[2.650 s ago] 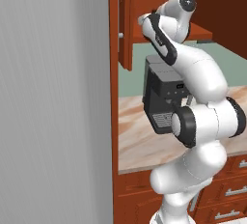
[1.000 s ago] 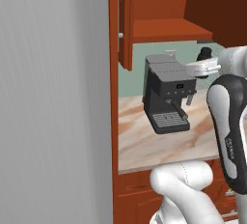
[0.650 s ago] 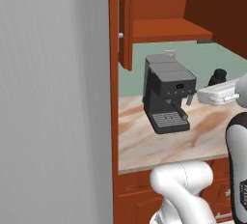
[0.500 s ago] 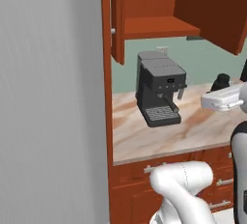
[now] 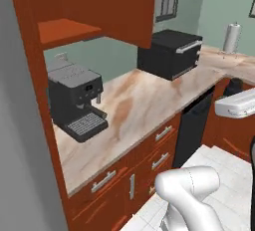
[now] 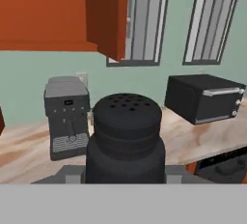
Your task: Retrieve the shaker from the cabinet and place it next the steak on a plate on the dining table.
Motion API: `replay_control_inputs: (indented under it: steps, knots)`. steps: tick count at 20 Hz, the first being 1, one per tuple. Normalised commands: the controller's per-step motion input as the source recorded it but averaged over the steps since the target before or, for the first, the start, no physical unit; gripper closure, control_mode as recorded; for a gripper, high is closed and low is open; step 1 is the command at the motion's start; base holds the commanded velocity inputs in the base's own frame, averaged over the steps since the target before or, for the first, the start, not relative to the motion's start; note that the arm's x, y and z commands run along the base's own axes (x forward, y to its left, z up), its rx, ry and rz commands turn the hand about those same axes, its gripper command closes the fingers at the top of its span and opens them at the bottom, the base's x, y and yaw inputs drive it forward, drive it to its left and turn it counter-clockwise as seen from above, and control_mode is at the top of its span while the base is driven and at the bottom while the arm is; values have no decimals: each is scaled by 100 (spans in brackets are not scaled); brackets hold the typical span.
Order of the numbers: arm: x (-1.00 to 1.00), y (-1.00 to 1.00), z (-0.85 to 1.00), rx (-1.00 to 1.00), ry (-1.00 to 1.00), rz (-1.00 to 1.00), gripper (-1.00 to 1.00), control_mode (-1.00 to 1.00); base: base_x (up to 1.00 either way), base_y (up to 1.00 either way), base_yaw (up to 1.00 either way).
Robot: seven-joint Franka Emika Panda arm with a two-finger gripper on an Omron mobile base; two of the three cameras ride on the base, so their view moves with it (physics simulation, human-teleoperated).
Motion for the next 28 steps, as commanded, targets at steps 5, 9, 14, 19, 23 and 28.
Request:
replay_control_inputs:
  steps: [5, 9, 14, 19, 23, 28]
  knots:
    - [0, 0, 0, 0, 0, 0, 100, 100, 0, 0, -100]
    - [0, 0, 0, 0, 0, 0, 100, 100, 0, 0, -100]
    - [0, 0, 0, 0, 0, 0, 100, 100, 0, 0, -100]
    - [0, 0, 0, 0, 0, 0, 100, 100, 0, 0, -100]
    - [0, 0, 0, 0, 0, 0, 100, 100, 0, 0, -100]
    - [0, 0, 0, 0, 0, 0, 100, 100, 0, 0, -100]
